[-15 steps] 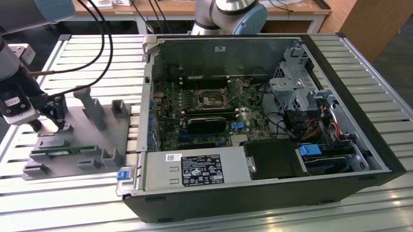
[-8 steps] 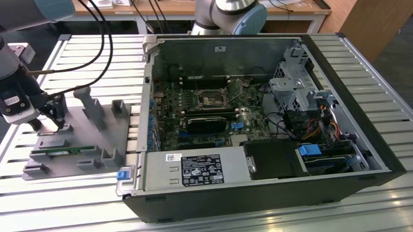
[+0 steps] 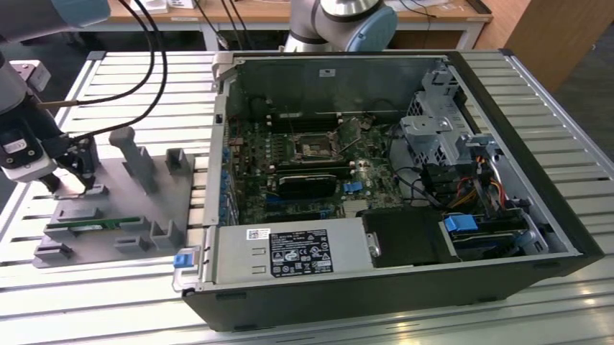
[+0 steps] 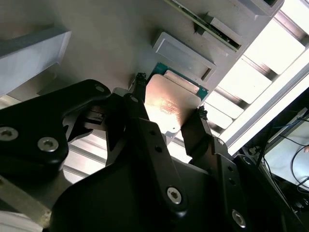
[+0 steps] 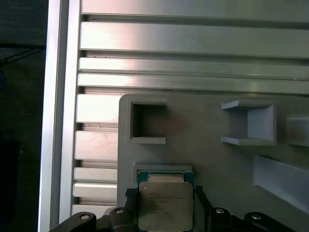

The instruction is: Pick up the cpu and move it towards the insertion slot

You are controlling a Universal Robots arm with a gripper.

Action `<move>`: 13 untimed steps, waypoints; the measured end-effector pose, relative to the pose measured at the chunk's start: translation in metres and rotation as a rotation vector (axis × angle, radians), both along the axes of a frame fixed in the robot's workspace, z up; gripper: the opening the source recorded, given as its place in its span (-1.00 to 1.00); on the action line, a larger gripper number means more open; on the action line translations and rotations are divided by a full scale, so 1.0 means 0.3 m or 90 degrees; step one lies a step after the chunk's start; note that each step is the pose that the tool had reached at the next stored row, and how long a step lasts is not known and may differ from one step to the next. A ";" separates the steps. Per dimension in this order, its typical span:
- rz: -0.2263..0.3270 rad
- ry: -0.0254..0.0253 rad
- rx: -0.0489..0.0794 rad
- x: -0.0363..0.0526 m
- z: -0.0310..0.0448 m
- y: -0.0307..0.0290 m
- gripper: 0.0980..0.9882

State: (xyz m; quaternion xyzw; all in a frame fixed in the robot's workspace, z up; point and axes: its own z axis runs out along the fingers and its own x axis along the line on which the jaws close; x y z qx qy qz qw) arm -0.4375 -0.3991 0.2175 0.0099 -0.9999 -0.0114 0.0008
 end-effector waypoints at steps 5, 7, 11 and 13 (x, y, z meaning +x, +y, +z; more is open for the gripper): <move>0.000 0.0000 0.000 0.000 0.010 0.003 0.00; 0.000 0.0001 0.000 0.000 0.014 0.005 0.00; 0.000 0.0000 0.000 0.000 0.018 0.009 0.00; 0.000 0.0000 0.000 0.000 0.021 0.012 0.00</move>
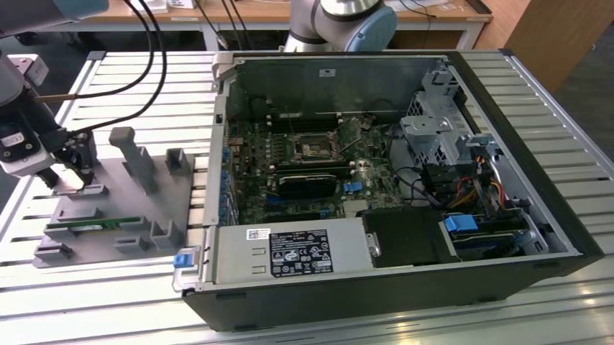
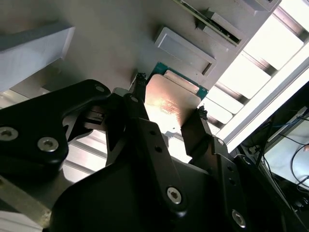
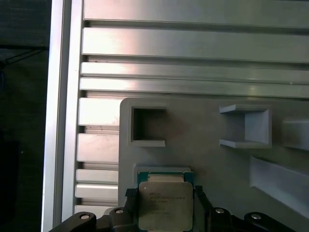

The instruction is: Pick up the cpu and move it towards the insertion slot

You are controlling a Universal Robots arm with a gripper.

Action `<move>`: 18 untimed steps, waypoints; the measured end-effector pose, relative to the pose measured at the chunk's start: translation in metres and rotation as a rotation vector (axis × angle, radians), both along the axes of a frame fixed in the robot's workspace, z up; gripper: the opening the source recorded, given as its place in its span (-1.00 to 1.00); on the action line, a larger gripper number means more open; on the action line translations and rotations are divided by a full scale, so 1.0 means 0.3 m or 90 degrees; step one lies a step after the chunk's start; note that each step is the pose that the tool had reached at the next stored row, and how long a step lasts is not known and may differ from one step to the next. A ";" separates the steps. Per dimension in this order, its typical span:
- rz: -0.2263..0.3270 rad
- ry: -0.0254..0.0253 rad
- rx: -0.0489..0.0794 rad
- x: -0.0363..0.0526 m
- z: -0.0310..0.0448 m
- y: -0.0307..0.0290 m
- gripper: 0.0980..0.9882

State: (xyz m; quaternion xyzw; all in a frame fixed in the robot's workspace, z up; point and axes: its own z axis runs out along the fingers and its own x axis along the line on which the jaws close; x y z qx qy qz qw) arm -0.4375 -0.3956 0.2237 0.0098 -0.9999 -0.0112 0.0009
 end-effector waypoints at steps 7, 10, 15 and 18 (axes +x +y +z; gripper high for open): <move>0.000 0.0001 0.000 0.000 0.010 0.008 0.00; 0.000 0.0001 0.000 0.000 0.015 0.012 0.00; 0.000 0.0000 0.000 0.000 0.028 0.016 0.00; 0.000 0.0000 0.000 0.000 0.036 0.018 0.00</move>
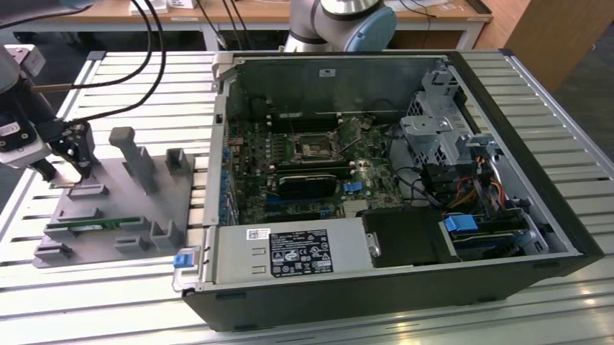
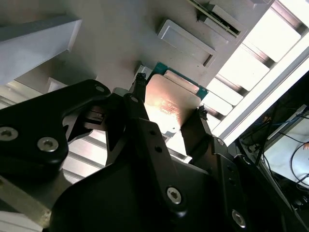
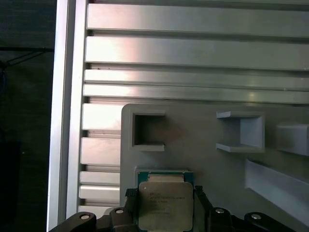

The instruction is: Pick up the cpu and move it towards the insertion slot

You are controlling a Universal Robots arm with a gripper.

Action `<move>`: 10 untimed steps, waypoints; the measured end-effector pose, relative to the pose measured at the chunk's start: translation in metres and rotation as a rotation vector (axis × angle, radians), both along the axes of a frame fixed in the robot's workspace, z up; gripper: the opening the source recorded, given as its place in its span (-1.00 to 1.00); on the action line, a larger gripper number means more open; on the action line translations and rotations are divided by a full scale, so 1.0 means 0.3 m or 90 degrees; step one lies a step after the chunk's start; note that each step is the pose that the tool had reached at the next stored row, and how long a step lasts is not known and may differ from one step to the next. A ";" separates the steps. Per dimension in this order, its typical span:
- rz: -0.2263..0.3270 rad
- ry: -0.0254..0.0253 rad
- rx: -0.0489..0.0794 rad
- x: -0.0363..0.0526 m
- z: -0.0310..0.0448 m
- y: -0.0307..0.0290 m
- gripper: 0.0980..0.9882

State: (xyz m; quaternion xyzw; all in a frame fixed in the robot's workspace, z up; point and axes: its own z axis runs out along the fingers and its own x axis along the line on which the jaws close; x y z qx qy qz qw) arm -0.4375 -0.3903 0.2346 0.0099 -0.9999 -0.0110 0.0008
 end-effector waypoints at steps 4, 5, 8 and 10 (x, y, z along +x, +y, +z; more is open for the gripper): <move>0.000 0.0000 0.000 0.000 0.010 0.003 0.00; 0.000 0.0000 0.000 0.000 0.012 0.003 0.00; 0.000 0.0000 0.000 0.000 0.018 0.006 0.00; 0.000 0.0000 0.000 0.000 0.022 0.007 0.00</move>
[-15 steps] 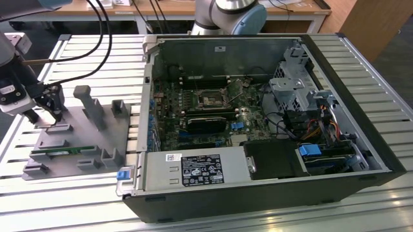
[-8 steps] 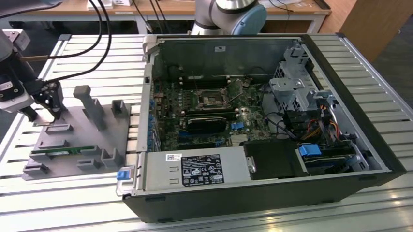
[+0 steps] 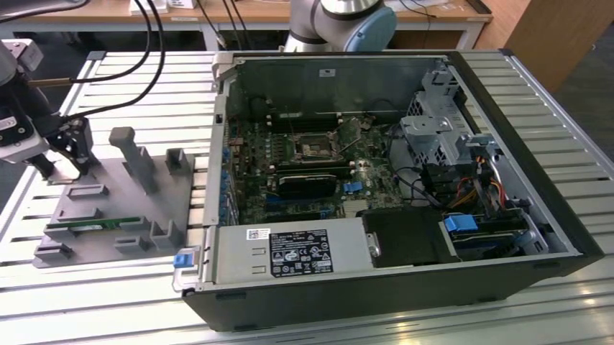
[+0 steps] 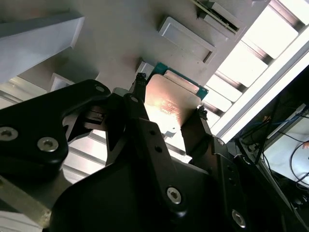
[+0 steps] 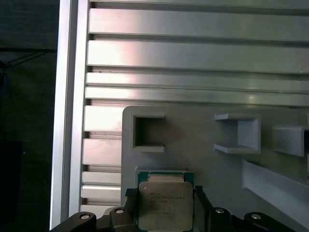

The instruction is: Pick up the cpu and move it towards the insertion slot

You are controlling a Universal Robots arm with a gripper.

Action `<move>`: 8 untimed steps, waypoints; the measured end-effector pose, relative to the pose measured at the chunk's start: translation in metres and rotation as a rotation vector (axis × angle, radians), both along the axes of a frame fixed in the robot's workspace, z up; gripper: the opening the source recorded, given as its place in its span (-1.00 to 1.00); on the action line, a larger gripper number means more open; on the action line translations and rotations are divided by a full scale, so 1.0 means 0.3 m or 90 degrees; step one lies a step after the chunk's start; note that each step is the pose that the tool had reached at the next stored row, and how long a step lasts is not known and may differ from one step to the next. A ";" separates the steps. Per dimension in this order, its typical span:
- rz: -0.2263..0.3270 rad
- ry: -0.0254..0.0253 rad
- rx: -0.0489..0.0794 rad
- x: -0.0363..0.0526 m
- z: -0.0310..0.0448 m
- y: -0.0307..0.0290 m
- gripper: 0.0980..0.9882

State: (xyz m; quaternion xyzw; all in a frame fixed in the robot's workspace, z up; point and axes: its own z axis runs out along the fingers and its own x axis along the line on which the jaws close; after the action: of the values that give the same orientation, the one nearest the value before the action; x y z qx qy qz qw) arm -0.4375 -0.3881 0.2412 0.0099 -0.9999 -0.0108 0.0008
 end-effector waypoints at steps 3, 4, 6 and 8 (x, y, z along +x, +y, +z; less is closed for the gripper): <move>0.000 0.0001 0.000 0.000 0.006 0.002 0.00; 0.000 0.0000 0.000 0.000 0.008 0.002 0.00; 0.000 0.0000 0.000 0.000 0.012 0.003 0.00; 0.000 0.0000 0.000 0.000 0.016 0.005 0.00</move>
State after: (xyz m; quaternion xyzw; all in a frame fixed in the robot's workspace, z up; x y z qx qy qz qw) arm -0.4376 -0.3866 0.2459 0.0098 -0.9999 -0.0107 0.0008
